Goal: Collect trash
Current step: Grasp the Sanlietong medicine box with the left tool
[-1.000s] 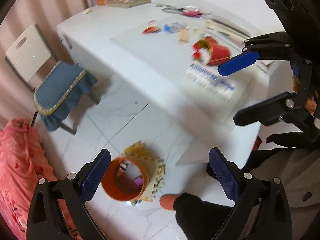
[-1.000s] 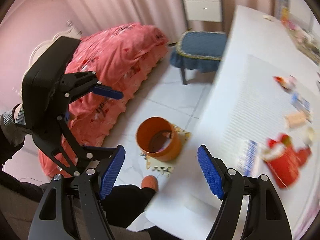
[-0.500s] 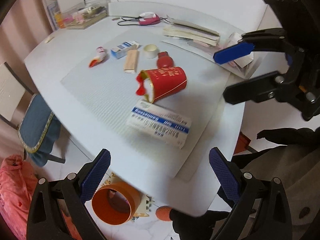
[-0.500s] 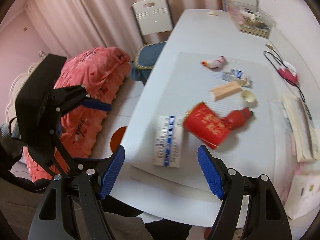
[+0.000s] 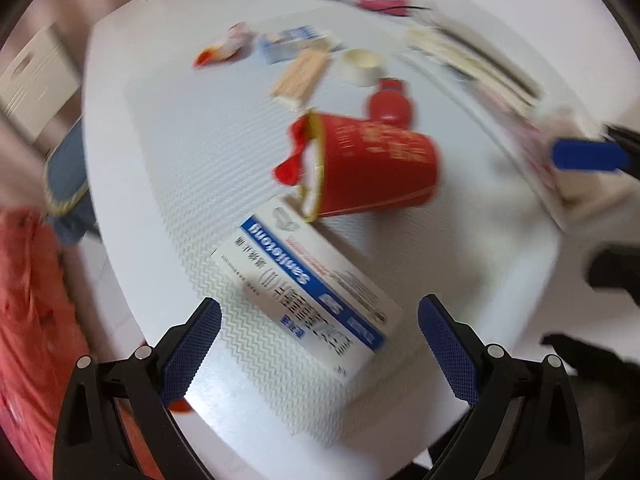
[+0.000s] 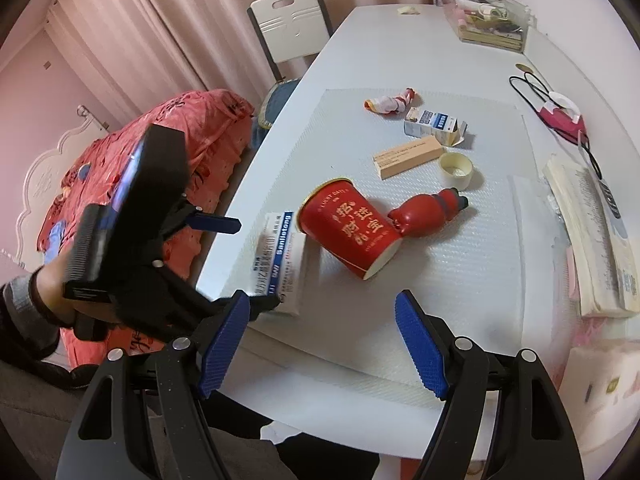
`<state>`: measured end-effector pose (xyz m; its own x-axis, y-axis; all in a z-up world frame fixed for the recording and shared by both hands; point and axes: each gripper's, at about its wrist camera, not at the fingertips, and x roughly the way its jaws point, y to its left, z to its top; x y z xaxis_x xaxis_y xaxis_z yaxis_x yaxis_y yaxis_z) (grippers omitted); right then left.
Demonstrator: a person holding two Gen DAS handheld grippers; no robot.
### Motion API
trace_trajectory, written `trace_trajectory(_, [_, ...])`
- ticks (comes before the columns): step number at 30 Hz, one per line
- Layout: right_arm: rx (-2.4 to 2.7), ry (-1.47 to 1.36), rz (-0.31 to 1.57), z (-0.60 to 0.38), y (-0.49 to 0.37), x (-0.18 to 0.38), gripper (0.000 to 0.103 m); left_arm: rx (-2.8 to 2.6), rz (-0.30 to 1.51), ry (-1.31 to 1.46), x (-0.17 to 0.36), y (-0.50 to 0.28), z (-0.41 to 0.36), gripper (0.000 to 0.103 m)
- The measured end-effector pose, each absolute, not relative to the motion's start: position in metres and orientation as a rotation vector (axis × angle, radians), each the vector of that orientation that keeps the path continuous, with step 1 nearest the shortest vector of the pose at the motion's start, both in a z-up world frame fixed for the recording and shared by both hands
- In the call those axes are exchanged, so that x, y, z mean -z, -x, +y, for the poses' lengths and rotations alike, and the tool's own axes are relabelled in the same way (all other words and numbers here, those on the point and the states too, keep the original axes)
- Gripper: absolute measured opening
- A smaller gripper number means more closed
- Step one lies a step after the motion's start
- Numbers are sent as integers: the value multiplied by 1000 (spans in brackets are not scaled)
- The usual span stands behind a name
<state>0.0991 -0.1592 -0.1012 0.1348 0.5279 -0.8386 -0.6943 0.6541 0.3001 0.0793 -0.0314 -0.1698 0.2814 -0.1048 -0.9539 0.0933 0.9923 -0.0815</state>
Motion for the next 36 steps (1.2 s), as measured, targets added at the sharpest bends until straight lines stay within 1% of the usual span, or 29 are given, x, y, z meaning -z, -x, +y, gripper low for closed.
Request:
trace_trajectory(3, [-932,202,1131,-160,-107,105,75,53,1283,91,179,-83,-31,97])
trace_trajectory(8, [-974,247,1134,-161,-122,111,75,-39,1294,128,192,-83,-41,97])
trace_trajectory(13, [-1001,255,1130,-163,-135,114,76,-76,1258,103,195,-76,-48,97])
trace_trajectory(14, [-1005,255,1129,-164,-137,115,77,-77,1254,106,194,-75,-47,93])
trace_trajectory(18, [-1016,248,1131,-165,-139,119,77,-63,1255,93,189,-67,-43,85])
trace_trajectory(20, [-1016,238,1131,-166,-140,120,77,-39,1257,85,186,-63,-38,76])
trace_trajectory(21, [-1012,234,1131,-166,-140,121,77,-26,1260,80,186,-60,-32,75])
trace_trajectory(28, [-951,226,1137,-169,-149,130,77,139,1318,117,184,-68,-6,68])
trace_trajectory(36, [-781,58,1201,-177,-197,145,77,245,1348,5,173,-78,4,68])
